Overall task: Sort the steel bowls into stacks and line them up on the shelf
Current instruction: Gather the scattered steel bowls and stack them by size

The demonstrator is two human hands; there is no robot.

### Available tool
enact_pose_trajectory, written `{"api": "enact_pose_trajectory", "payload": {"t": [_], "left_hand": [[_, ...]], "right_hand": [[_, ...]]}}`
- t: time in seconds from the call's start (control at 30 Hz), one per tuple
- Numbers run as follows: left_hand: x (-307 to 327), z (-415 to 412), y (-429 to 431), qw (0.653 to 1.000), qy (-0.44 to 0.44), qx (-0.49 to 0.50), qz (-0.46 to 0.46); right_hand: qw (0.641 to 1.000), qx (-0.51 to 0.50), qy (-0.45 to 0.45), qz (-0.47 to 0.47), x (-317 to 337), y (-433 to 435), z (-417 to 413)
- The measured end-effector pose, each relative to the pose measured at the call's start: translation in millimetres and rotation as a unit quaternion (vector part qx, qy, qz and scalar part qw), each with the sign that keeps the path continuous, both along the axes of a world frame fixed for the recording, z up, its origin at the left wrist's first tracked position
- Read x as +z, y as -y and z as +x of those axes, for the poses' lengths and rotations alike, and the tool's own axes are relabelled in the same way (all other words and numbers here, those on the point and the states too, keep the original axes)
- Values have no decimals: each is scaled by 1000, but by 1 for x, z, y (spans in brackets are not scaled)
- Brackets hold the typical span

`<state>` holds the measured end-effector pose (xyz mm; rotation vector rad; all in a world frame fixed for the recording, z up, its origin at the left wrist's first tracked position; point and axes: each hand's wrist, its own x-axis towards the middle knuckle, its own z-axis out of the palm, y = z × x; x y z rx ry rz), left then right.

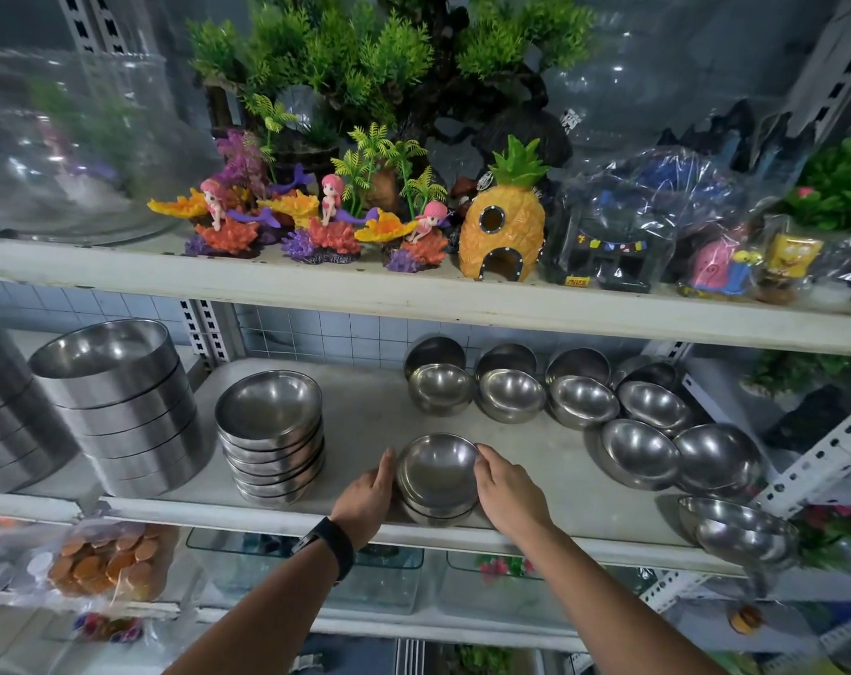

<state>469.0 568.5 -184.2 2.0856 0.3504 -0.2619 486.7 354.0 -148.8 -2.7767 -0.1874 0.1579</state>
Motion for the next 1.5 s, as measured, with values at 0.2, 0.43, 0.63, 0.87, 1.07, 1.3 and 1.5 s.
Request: {"api": "enact_pose_trajectory", "payload": {"t": [0.2, 0.43, 0.63, 0.87, 1.07, 1.3, 1.5], "left_hand": [[4, 0, 3, 997, 10, -28, 67], [9, -4, 2, 998, 12, -29, 62], [8, -3, 3, 999, 14, -24, 38], [12, -1, 5, 999, 20, -31, 39], [27, 6, -4, 995, 52, -61, 52], [64, 31, 2, 966, 111, -98, 211], [78, 63, 12, 926, 111, -139, 333]], "right_hand": [[993, 51, 11, -107, -8, 1, 3], [993, 53, 4, -110, -9, 1, 7], [999, 8, 7, -37, -9, 1, 4], [997, -41, -1, 69, -3, -1, 0], [993, -45, 1, 107, 7, 15, 8], [991, -17, 127, -33, 52, 55, 32], [982, -30, 148, -114, 72, 82, 53]]}}
